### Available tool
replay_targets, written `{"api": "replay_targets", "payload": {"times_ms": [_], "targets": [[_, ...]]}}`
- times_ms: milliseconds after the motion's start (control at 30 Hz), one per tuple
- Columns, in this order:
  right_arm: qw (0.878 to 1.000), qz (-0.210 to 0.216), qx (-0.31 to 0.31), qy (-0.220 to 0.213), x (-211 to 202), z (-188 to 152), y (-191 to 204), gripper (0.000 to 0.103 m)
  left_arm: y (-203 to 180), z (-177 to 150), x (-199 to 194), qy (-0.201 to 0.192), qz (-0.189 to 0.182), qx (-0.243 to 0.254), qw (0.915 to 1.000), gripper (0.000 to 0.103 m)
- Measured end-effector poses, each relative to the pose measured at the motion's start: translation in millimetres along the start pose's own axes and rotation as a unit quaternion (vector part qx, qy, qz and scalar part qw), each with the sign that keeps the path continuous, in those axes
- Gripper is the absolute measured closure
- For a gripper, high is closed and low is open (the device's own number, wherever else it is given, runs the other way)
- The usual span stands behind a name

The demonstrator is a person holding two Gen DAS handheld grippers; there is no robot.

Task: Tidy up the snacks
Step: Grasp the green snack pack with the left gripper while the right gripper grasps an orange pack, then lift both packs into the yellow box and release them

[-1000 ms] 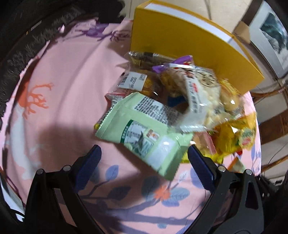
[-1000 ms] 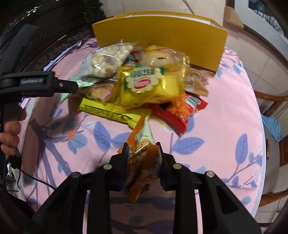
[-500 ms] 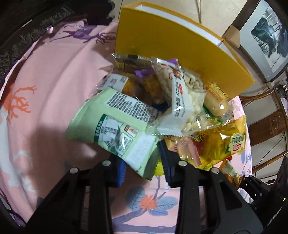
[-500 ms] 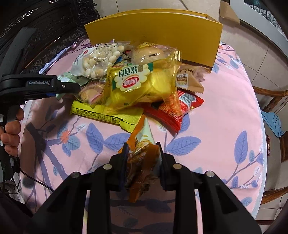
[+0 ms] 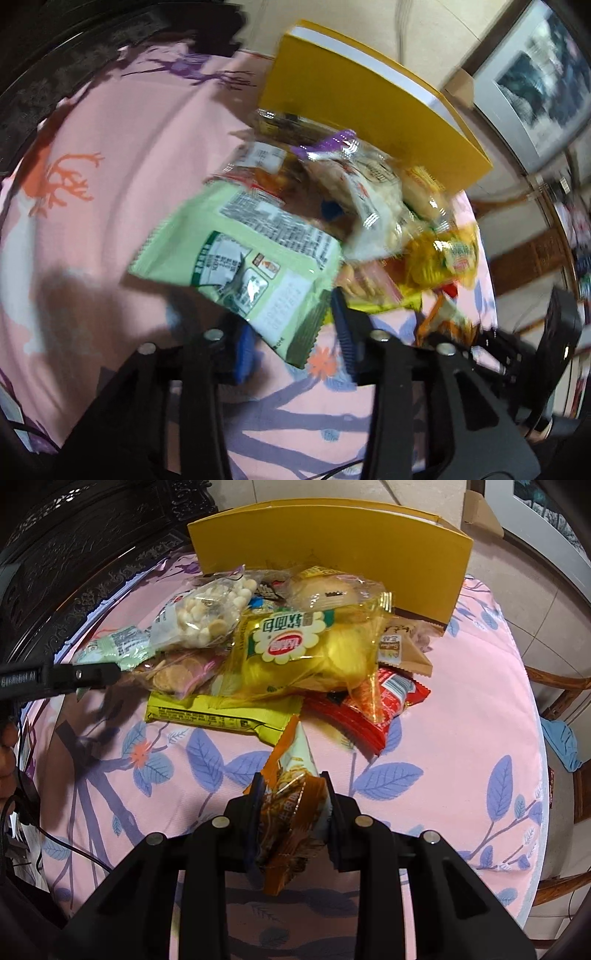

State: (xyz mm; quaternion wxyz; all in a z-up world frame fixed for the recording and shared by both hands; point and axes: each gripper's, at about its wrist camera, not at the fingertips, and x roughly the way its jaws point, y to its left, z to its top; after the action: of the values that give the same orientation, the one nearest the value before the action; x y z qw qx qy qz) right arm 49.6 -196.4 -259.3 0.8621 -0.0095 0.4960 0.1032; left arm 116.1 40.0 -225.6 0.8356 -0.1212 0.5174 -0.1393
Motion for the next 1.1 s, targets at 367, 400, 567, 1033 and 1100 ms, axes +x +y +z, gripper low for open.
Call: {"api": "replay_targets", "payload": {"times_ms": [367, 400, 567, 1033, 1100], "targets": [[1.000, -0.006, -0.004, 0.001, -1.3, -0.5, 1.3, 0.073, 47.7, 26.5, 5.8, 0.001, -0.026, -0.147, 0.9887, 0.034], [1.000, -0.006, -0.005, 0.002, -0.6, -0.4, 1.5, 0.073, 52.0, 29.8, 8.3, 0.003, -0.020, -0.156, 0.9876, 0.034], [1.000, -0.008, -0.010, 0.003, -0.5, -0.1, 3.8, 0.073, 58.6, 42.7, 11.1, 0.009, 0.056, -0.148, 0.9873, 0.029], [1.000, -0.006, -0.019, 0.009, 5.1, 4.8, 6.0, 0.073, 22.0, 51.6, 64.3, 0.051, 0.097, 0.037, 0.9933, 0.019], [1.000, -0.008, -0.018, 0.007, 4.8, 4.5, 5.5, 0.073, 20.5, 48.6, 56.4, 0.044, 0.072, 0.034, 0.9959, 0.046]]}}
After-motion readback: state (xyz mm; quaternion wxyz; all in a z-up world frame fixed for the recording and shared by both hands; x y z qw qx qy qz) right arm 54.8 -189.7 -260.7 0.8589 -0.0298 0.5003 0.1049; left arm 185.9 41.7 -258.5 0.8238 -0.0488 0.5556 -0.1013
